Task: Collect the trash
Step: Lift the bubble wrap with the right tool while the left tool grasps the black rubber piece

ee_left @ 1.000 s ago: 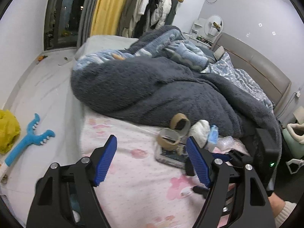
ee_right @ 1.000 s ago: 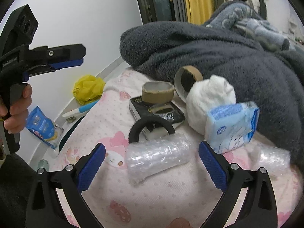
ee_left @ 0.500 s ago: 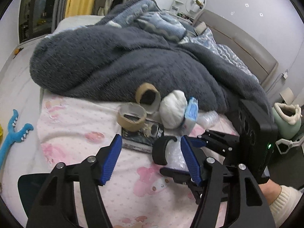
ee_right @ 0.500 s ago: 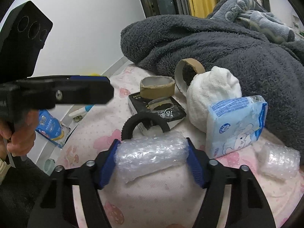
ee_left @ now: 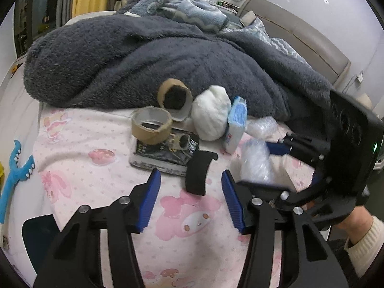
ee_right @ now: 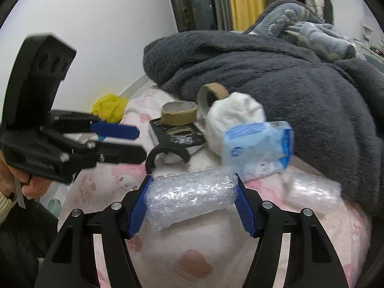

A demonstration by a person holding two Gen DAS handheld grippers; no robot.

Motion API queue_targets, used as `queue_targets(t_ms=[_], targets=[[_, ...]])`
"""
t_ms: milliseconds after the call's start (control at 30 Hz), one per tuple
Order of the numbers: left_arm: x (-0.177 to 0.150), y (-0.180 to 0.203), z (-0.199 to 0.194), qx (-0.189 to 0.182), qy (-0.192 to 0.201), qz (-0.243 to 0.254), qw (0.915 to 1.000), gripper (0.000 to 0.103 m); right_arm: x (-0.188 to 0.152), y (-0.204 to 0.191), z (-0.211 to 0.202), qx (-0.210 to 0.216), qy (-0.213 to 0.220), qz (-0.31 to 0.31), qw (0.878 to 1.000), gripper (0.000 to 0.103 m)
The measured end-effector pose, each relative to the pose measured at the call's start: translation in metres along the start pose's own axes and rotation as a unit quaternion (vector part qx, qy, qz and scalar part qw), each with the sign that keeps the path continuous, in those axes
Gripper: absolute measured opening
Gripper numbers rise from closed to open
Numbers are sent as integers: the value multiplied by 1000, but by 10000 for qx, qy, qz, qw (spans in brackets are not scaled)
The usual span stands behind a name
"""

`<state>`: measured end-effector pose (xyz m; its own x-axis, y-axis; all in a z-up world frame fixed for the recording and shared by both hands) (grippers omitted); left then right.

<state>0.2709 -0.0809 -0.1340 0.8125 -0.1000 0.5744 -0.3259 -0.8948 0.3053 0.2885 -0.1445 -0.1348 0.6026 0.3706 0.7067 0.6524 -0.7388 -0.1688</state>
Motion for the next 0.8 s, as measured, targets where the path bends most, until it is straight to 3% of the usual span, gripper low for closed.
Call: queue_targets(t_ms=[367,467,800], targets=[[-7,11,29,250,-288,93,9992,32,-6,22,-24,-174,188,271,9993,66],[-6,11,31,434,-237,79,9987,22,-11,25,-29,-215,187,330,9991,66],[-3,24,3,399,267,-29,9988,17,-18,21,-49,-385,362,532,9972,66]])
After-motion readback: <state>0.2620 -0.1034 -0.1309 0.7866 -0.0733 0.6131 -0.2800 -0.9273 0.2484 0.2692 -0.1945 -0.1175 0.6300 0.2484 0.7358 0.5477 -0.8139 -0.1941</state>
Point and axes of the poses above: each gripper's, at about its wrist camera, not at the fingertips, and z roughly the way its jaws point, y to its right, x to its top, the point moved 7 cm from there along z, roughly the way its jaws point, and after that the axes turned 2 degrees about -z, right-handed, at the moved point
